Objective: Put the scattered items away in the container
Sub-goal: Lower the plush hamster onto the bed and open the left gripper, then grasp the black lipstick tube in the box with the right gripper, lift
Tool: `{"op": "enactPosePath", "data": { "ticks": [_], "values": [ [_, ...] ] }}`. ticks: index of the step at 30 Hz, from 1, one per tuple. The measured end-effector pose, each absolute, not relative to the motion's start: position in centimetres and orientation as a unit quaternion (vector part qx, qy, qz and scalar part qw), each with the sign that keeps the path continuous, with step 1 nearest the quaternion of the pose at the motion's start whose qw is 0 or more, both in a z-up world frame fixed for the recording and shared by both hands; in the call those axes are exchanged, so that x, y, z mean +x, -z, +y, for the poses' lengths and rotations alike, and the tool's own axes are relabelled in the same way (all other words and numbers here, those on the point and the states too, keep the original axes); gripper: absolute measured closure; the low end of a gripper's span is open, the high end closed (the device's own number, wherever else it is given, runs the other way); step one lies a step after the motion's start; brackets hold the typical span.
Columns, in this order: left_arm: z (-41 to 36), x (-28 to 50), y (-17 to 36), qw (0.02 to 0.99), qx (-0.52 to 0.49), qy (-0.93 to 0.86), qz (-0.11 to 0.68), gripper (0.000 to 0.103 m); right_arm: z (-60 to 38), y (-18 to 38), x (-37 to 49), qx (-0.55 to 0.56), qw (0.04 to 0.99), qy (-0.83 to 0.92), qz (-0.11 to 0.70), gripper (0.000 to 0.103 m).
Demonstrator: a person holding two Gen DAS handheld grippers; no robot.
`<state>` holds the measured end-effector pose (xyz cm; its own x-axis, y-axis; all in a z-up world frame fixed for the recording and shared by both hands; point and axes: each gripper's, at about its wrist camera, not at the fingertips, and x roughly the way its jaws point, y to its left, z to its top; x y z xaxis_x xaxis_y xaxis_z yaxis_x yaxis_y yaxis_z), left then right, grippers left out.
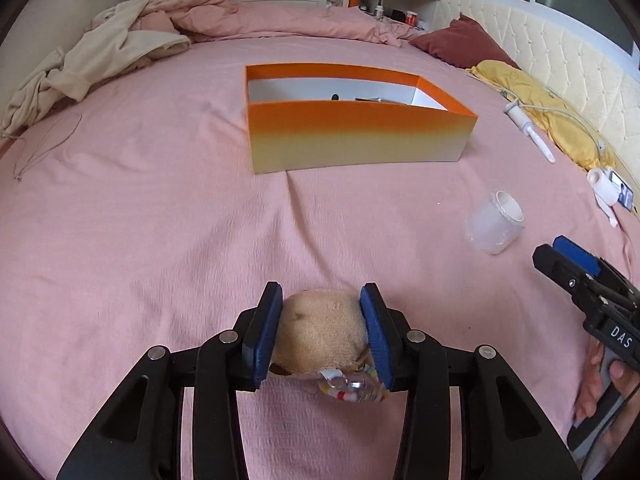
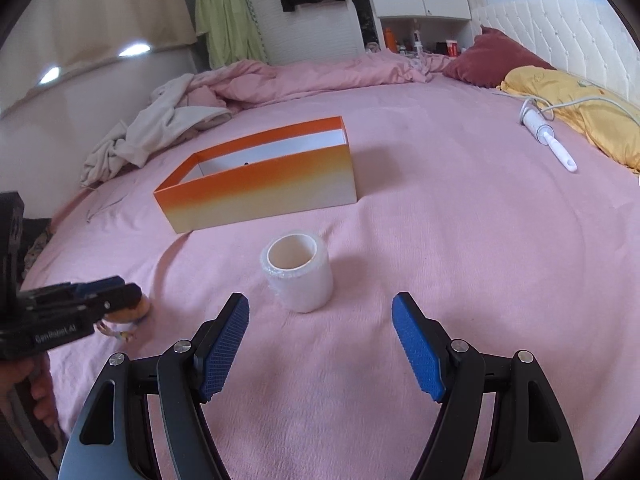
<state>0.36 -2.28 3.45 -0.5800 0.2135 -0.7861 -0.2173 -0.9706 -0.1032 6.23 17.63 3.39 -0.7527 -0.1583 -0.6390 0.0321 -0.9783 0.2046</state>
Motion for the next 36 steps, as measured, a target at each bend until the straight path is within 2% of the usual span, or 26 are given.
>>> {"op": "enactPosePath", "data": {
  "ticks": [1, 3, 7, 12, 14, 25, 30, 36],
  "values": [
    [-2.2, 0.2, -3.3, 0.112, -0.441, -0.890, 0.002, 0.043, 17.6, -3.2, 6.2, 0.350, 0.051, 0.931, -0.090, 0.029],
    [-2.1, 0.0, -3.0, 0.089, -0.442, -0.893, 0.009, 0.031, 17.6, -3.1, 6.0, 0.353, 0.051, 0.930, -0.089, 0.029],
    [-2.0, 0.1, -2.4, 0.049, -0.438, -0.897, 0.043, 0.030, 17.7, -3.2, 6.2, 0.350, 0.052, 0.931, -0.090, 0.029],
    [-1.9, 0.9, -4.2, 0.034, -0.385, -0.920, 0.066, 0.028, 17.8, -3.4, 6.3, 0.347, 0.051, 0.932, -0.094, 0.029],
    [-2.1, 1.2, -4.8, 0.031, -0.369, -0.927, 0.062, 0.022, 17.7, -3.4, 6.3, 0.347, 0.051, 0.932, -0.093, 0.029],
    [-2.9, 1.0, -5.6, 0.023, -0.359, -0.932, 0.052, 0.022, 17.4, -4.4, 6.5, 0.330, 0.066, 0.937, -0.091, 0.029],
    [-2.7, 1.0, -5.8, 0.027, -0.355, -0.933, 0.053, 0.022, 16.7, -6.8, 5.6, 0.304, 0.103, 0.944, -0.079, 0.029],
    [-3.1, 0.6, -5.8, 0.017, -0.356, -0.934, 0.042, 0.022, 15.3, -11.5, -0.8, 0.286, 0.155, 0.945, -0.021, 0.029]
  ]
}}
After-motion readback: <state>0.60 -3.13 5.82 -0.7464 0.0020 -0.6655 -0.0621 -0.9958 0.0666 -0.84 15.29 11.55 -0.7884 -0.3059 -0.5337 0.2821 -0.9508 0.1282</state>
